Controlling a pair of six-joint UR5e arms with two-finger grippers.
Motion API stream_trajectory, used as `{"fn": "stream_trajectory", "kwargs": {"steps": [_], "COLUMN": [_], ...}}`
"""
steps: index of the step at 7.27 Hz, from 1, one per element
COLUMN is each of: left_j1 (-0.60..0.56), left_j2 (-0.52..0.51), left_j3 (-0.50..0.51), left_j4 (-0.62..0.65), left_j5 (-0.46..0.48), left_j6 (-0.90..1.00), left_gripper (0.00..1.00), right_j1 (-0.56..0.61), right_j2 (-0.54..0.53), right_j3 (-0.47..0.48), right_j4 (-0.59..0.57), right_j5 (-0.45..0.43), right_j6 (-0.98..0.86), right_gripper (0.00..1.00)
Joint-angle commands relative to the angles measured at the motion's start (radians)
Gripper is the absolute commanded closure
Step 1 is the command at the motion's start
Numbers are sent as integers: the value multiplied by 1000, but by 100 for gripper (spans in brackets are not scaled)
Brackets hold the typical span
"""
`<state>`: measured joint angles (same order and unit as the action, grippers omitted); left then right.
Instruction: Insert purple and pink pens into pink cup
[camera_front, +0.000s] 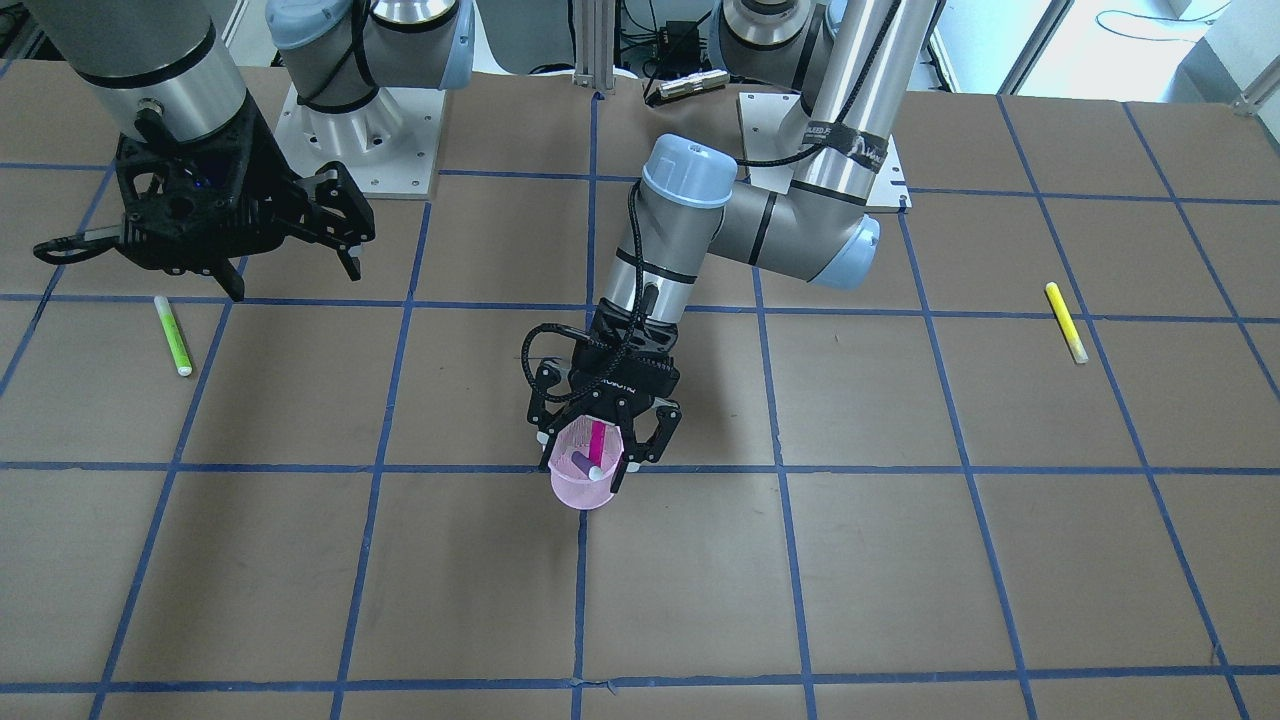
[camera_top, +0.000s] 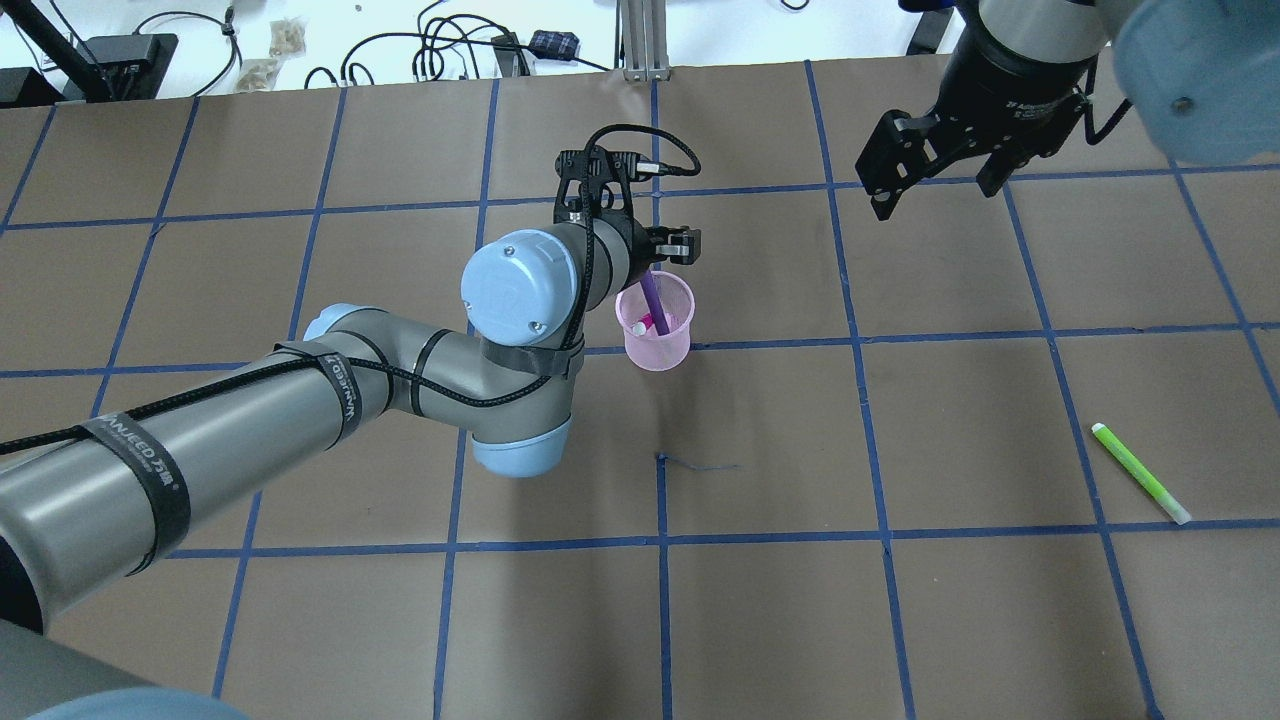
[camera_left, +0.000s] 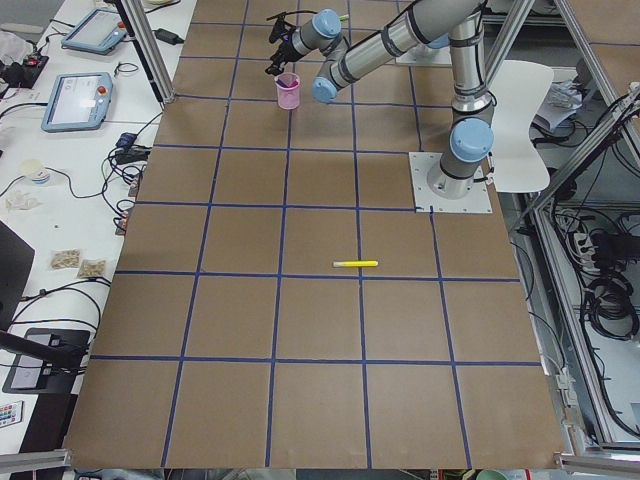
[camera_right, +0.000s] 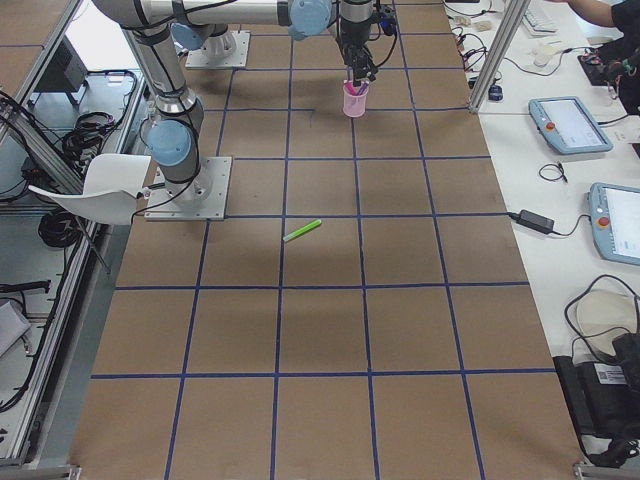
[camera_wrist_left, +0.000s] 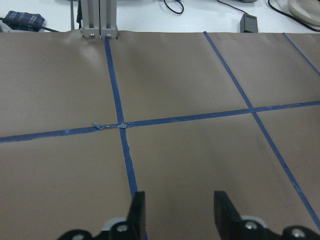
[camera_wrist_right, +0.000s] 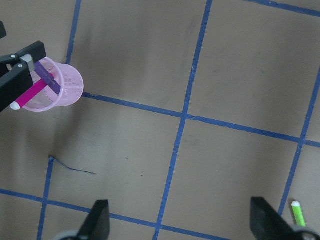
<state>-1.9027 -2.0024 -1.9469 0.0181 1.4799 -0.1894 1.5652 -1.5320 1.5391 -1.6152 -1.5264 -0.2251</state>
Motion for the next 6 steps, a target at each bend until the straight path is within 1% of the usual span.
{"fn": "stream_trajectory", "kwargs": {"steps": [1,2,3,4,5,6], "left_j1": [26,52,83,132,192,247], "left_j2": [36,71,123,169,207,247], "left_j3": [23,86,196,333,429,454], "left_j4": [-97,-260,-563,-889,-1169,-1336], "left_j5": [-4,-7,-4,2,2,2], "left_j6": [-1,1,1,20,53,126], "left_gripper": [0,0,0,0,0,0], "right_j1": [1,1,1,1,1,1], "right_j2": [1,3,6,4,1,3], "right_j3": [-1,-1,-1,-2,-1,-1], "right_j4": [0,0,-2,-2,0,-2], "right_j5": [2,0,0,0,2,2], "right_j6": [1,1,1,1,1,3], "right_gripper": [0,0,0,0,0,0]}}
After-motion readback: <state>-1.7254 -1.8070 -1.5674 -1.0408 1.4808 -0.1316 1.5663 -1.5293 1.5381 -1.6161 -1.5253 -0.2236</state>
